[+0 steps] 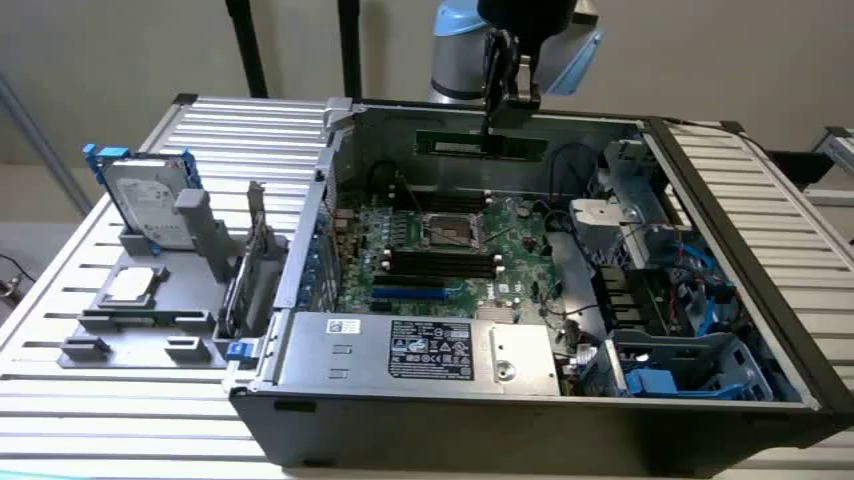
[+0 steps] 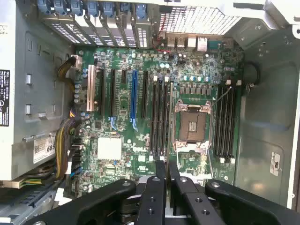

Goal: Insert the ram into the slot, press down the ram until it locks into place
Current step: 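Insert the ram into the slot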

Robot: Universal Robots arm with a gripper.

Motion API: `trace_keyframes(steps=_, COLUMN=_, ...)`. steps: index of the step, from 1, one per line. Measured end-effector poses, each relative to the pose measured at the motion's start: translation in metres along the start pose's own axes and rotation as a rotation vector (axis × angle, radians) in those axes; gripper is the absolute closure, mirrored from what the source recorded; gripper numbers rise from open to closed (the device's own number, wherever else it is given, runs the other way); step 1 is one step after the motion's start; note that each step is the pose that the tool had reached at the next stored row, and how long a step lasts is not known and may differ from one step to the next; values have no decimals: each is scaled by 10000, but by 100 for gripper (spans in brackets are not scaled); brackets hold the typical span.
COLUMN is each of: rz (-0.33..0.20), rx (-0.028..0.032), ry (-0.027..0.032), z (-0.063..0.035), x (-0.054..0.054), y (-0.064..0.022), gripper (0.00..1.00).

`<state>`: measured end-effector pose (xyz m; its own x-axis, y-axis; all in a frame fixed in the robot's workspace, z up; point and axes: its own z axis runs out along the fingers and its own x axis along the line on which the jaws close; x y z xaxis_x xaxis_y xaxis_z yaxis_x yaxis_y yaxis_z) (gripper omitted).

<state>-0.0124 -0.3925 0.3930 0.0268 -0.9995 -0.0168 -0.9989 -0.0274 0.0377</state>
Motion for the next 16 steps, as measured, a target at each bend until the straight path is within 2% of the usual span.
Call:
trace_keyframes(steps=14, rz=0, rx=-1, ry=1, z=3, x=0, y=0, gripper=86)
trace_keyframes(steps=16, rz=-1, rx=0, ry=33, z=35, x=0, y=9, gripper=86)
